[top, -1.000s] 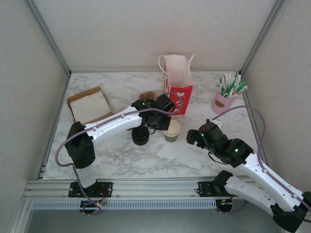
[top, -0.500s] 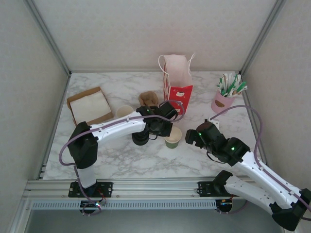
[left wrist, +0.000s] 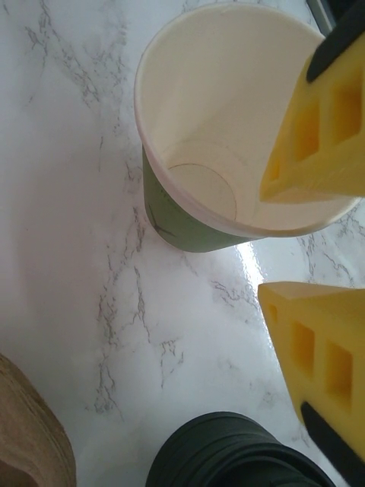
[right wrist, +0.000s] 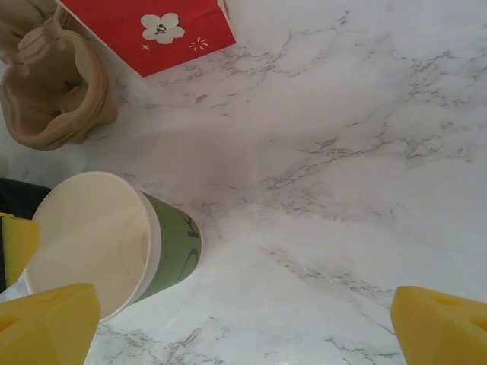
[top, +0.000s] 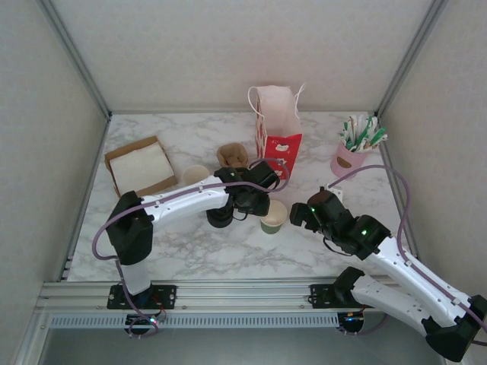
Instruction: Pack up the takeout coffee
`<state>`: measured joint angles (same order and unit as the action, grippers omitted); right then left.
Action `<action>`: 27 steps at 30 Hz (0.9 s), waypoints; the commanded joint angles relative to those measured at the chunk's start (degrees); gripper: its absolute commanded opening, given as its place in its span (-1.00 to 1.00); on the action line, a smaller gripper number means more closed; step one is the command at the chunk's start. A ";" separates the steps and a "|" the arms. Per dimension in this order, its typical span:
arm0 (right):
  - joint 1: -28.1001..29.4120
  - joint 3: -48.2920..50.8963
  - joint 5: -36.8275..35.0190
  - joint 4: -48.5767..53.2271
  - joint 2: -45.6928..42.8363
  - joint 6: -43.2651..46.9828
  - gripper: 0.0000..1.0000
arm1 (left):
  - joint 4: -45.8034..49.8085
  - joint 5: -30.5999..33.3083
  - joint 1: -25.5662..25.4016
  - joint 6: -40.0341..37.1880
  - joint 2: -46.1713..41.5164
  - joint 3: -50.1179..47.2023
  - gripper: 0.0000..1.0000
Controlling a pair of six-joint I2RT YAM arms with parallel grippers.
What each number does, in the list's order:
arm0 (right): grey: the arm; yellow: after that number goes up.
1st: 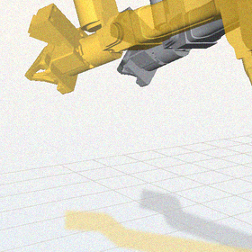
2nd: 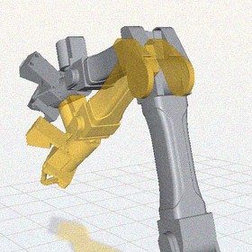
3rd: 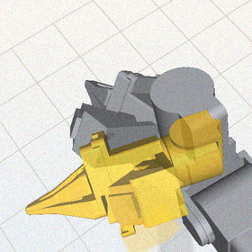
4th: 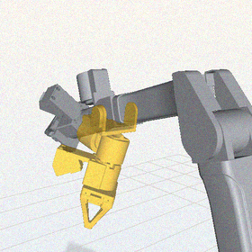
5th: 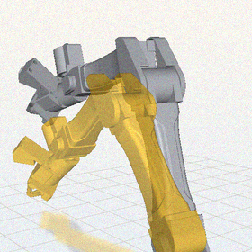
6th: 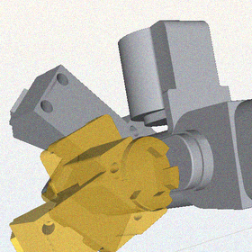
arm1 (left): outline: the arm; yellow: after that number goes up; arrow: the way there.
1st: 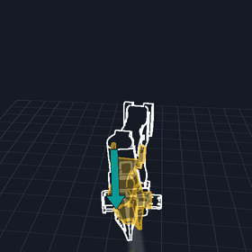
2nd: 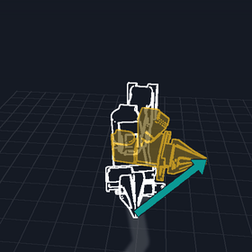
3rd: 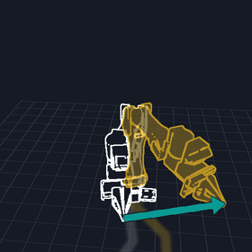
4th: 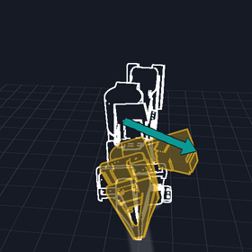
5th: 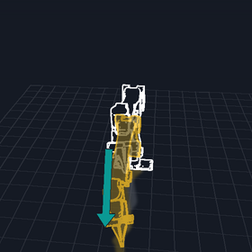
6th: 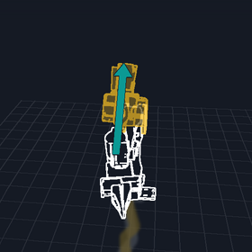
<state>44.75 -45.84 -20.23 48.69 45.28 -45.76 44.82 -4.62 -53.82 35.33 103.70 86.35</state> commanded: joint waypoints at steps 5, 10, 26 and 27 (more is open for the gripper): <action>-0.41 -5.41 -1.15 5.08 2.30 -0.93 0.97 | 0.35 4.98 -0.41 1.03 -8.66 1.80 0.50; -0.59 -10.60 1.89 7.18 4.93 3.81 0.97 | -0.12 9.66 -0.14 0.37 -16.46 -0.23 0.99; -0.85 -22.89 20.95 -4.56 20.18 15.28 0.97 | -14.51 9.79 9.19 6.99 -50.27 -30.46 0.99; -0.75 -23.91 22.49 -4.91 21.79 15.84 0.98 | -15.28 9.89 9.70 7.14 -51.54 -32.00 0.99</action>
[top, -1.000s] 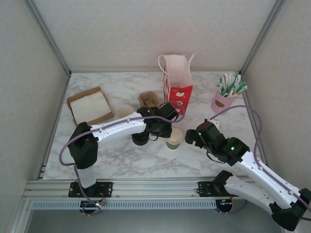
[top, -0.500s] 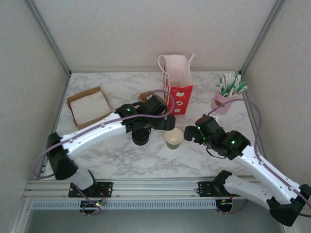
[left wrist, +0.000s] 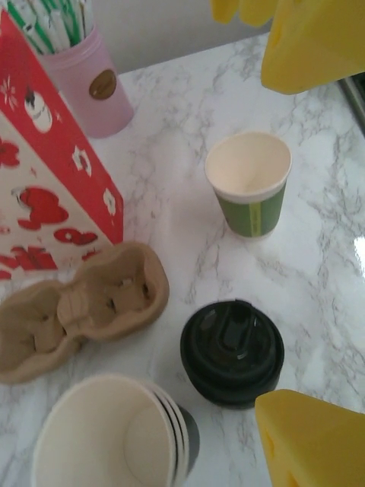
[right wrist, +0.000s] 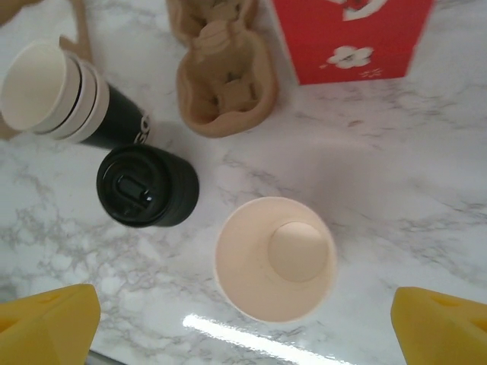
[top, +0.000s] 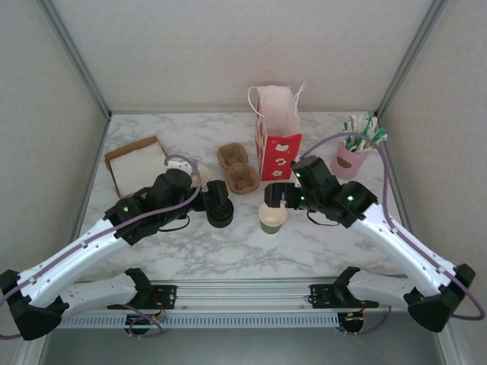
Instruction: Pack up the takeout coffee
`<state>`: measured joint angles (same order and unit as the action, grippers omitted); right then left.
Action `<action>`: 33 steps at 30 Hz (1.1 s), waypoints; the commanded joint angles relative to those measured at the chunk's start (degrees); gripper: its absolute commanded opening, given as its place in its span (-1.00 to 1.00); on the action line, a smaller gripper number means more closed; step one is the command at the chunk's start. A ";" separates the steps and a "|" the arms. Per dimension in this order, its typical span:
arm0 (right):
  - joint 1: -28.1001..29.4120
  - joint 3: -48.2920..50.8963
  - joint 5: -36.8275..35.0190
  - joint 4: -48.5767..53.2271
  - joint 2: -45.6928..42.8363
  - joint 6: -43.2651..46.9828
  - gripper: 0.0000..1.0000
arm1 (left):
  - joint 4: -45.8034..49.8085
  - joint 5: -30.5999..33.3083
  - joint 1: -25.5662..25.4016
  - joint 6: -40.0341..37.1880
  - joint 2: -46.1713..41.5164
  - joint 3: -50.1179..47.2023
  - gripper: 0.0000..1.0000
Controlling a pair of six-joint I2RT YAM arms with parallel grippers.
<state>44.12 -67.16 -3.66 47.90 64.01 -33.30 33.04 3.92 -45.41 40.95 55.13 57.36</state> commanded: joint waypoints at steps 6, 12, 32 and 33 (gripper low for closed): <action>4.64 -9.53 6.59 -3.40 15.41 6.74 0.90 | -7.04 -3.91 8.22 5.07 -9.11 -11.20 0.99; 10.36 -17.00 2.41 -0.25 26.60 11.64 0.94 | -11.05 -13.73 16.95 7.81 -12.14 -18.81 0.99; 12.86 -23.26 5.53 -6.32 43.35 14.43 0.88 | -20.15 -42.36 38.63 7.57 -14.83 -36.69 0.24; 12.92 -23.65 5.51 -6.21 43.76 14.27 0.88 | -20.17 -42.58 38.70 7.25 -14.60 -36.87 0.19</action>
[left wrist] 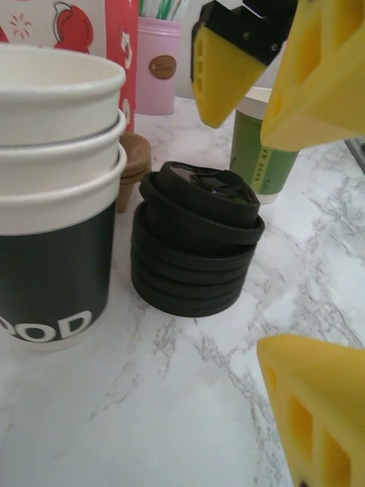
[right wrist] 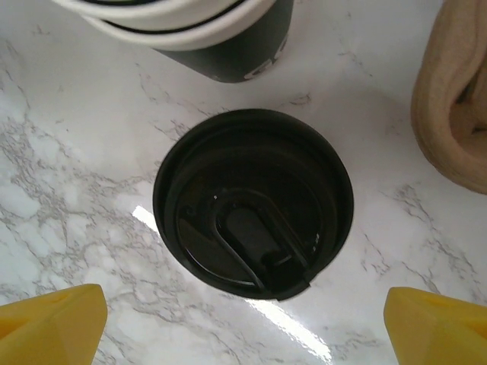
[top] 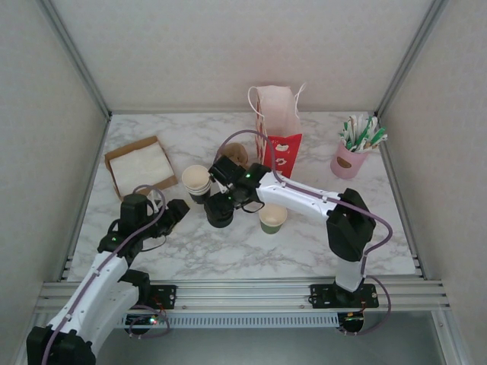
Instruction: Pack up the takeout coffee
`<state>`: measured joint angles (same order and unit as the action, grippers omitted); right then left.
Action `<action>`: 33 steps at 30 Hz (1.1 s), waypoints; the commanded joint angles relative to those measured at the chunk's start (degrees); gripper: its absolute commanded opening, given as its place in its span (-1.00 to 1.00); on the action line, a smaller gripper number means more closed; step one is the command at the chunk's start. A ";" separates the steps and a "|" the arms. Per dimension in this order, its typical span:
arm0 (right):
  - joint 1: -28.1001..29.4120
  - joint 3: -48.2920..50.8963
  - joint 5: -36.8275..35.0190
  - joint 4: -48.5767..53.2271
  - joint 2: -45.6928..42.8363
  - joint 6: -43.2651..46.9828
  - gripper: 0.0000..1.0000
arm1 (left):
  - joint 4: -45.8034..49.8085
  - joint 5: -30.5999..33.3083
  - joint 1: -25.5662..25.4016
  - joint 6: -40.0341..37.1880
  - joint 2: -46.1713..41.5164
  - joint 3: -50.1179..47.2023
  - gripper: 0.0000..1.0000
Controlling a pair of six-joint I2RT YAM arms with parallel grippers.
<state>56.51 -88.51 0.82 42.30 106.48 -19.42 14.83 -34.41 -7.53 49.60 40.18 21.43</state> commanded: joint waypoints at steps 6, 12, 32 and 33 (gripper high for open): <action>1.05 -4.07 -0.80 0.41 3.49 0.07 0.86 | -2.47 -4.95 0.91 -2.88 2.78 -1.26 -0.04; 1.83 -6.05 -2.97 1.65 5.57 -0.22 0.86 | -2.59 -4.86 1.00 -4.66 5.01 -1.39 -0.08; 2.20 -7.89 -4.96 3.24 9.13 -1.84 0.83 | -2.72 -4.61 0.98 -5.67 6.38 -1.64 -0.12; 2.20 -7.98 -4.87 3.38 9.36 -1.89 0.82 | -2.71 -4.54 1.02 -5.73 6.44 -1.61 -0.13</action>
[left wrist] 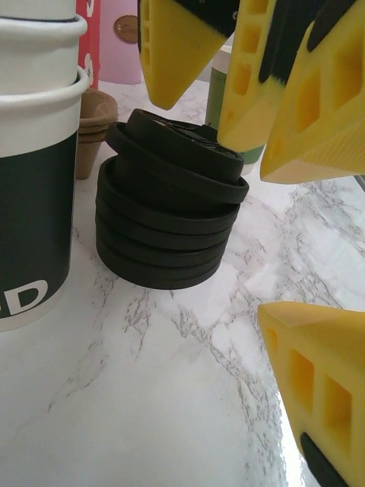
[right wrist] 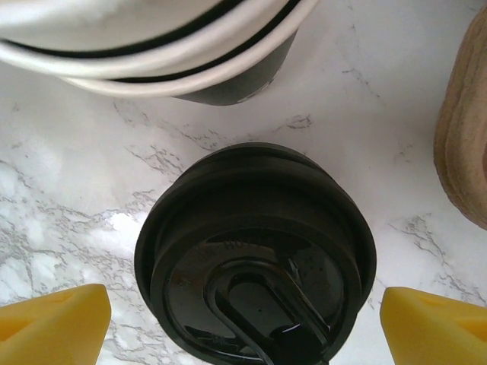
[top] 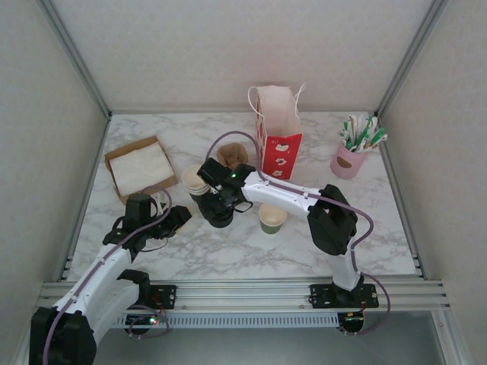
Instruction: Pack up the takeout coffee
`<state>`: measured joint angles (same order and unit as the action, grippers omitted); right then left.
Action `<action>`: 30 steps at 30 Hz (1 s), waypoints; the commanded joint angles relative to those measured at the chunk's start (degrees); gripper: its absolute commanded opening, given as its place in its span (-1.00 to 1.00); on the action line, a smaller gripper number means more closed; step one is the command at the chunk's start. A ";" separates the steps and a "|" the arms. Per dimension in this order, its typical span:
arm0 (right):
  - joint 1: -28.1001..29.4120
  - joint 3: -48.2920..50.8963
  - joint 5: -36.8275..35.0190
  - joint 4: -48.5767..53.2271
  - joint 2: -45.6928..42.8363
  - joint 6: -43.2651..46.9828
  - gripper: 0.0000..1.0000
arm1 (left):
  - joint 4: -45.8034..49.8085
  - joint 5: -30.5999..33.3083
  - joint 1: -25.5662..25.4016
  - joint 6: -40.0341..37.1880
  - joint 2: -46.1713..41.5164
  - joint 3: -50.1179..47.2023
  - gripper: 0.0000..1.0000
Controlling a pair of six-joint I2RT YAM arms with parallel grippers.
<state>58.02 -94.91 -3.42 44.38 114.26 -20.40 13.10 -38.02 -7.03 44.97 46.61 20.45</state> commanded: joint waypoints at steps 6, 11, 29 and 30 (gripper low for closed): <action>0.69 -1.77 -1.05 1.93 2.11 -1.33 0.81 | -0.87 -1.05 0.56 -1.14 0.13 -0.58 -0.15; 0.66 -1.50 -1.10 1.81 2.11 -1.42 0.79 | -1.01 -1.09 0.51 -1.20 0.60 -0.50 -0.16; 0.67 -1.97 -1.28 2.12 1.68 -1.27 0.64 | -1.16 -1.09 0.46 -1.25 1.00 -0.40 -0.26; 0.69 -1.90 -1.32 2.08 1.59 -1.23 0.63 | -1.23 -1.09 0.44 -1.25 1.11 -0.41 -0.27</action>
<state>58.02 -95.11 -3.44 44.84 116.01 -21.21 13.02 -38.02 -7.03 44.75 47.48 20.45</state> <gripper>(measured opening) 0.818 0.370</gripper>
